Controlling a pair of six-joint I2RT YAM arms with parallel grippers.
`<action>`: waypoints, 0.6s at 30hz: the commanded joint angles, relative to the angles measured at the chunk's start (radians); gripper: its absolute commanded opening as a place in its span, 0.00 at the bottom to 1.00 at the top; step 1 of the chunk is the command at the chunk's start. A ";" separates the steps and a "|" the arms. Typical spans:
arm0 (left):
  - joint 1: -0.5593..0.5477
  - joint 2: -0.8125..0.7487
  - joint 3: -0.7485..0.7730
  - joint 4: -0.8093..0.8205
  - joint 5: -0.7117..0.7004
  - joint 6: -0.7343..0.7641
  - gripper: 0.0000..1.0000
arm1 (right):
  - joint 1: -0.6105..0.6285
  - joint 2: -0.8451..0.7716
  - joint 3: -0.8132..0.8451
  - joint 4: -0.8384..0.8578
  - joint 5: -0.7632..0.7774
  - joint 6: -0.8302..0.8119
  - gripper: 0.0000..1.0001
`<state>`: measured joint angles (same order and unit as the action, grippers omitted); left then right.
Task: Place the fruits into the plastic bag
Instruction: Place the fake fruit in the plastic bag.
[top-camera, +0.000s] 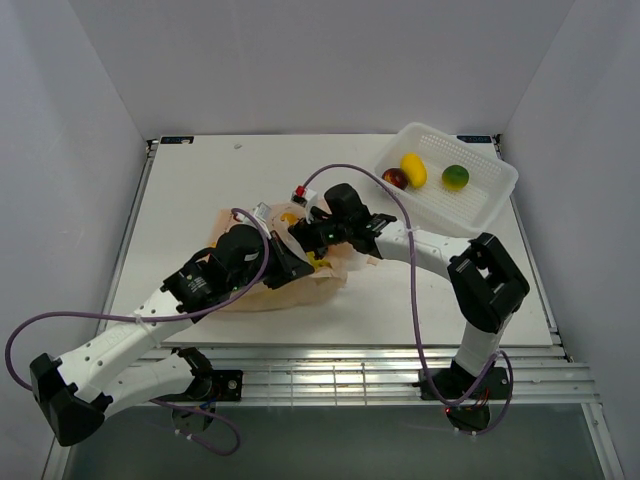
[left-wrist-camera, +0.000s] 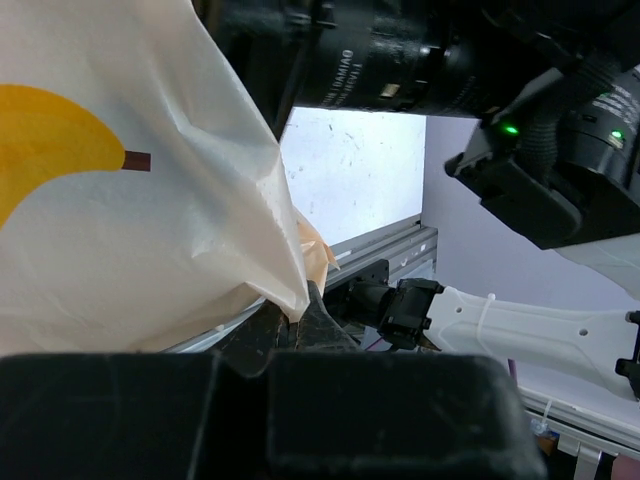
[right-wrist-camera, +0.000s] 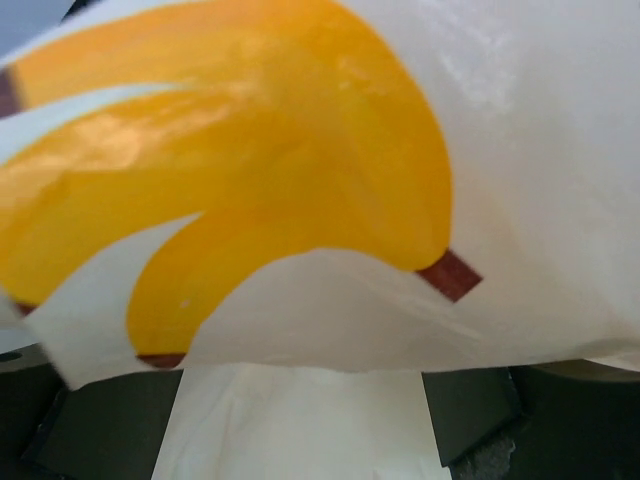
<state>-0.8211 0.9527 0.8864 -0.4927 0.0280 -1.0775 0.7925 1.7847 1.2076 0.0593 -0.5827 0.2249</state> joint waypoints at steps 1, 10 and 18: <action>-0.003 -0.022 -0.015 0.005 -0.013 -0.004 0.00 | 0.007 -0.093 -0.009 -0.027 -0.006 -0.018 0.90; -0.001 -0.017 -0.014 0.013 -0.013 -0.006 0.00 | -0.094 -0.307 -0.114 -0.272 0.233 -0.075 0.90; -0.003 -0.011 -0.017 0.025 -0.003 0.002 0.00 | -0.413 -0.443 -0.107 -0.332 0.317 -0.087 0.90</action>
<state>-0.8215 0.9520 0.8722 -0.4854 0.0280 -1.0779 0.4236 1.3701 1.0515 -0.2249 -0.3458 0.1719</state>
